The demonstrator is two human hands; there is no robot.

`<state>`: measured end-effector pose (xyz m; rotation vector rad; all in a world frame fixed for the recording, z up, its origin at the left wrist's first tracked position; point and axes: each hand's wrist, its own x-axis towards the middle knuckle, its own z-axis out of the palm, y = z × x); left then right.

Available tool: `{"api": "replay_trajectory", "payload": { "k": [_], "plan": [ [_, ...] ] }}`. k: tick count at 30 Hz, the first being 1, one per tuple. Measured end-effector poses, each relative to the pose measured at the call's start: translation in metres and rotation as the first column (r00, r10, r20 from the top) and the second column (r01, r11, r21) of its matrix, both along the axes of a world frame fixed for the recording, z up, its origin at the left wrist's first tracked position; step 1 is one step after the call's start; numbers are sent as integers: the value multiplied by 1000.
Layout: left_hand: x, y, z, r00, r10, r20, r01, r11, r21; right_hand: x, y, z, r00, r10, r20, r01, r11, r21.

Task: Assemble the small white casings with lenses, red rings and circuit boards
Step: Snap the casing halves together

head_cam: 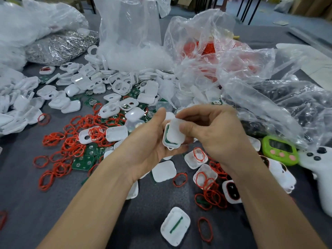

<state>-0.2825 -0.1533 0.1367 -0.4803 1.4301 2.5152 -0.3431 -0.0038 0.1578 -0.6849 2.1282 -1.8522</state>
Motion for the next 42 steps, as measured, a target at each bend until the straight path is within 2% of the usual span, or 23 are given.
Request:
{"api": "replay_trajectory", "payload": {
  "k": [5,11,17,23,29,32,35,38,40,42],
  "plan": [
    [0,0,1,998,-58,-13,59,998,32,6,-3,-3,996,-38,-76,47,993,111],
    [0,0,2,999,-23,-43,27,995,99,18,-9,-5,951,-147,-271,211,951,225],
    [-1,-1,0,1000,28,2,-28,996,84,21,-10,-7,905,-200,-375,311,913,263],
    [2,-2,0,998,43,-49,-39,996,80,24,-14,-12,871,-186,-455,331,907,261],
    [2,-3,-5,993,41,-109,-48,997,-67,25,-17,-16,802,-165,-574,371,890,263],
    [2,-1,-3,992,59,-116,-63,998,-27,19,-12,-15,891,-256,-375,356,907,226],
    [1,1,-4,988,80,-129,-78,997,20,9,-2,-15,884,-391,-256,445,871,209],
    [1,0,-5,984,122,-132,-126,992,-24,6,0,-15,963,-270,-12,267,941,208],
    [2,0,-4,983,113,-148,-120,992,-39,7,-2,-14,971,-158,178,135,982,133],
    [4,0,-2,981,91,-168,-100,994,-46,7,-4,-14,962,-91,256,83,996,43]
  ]
}}
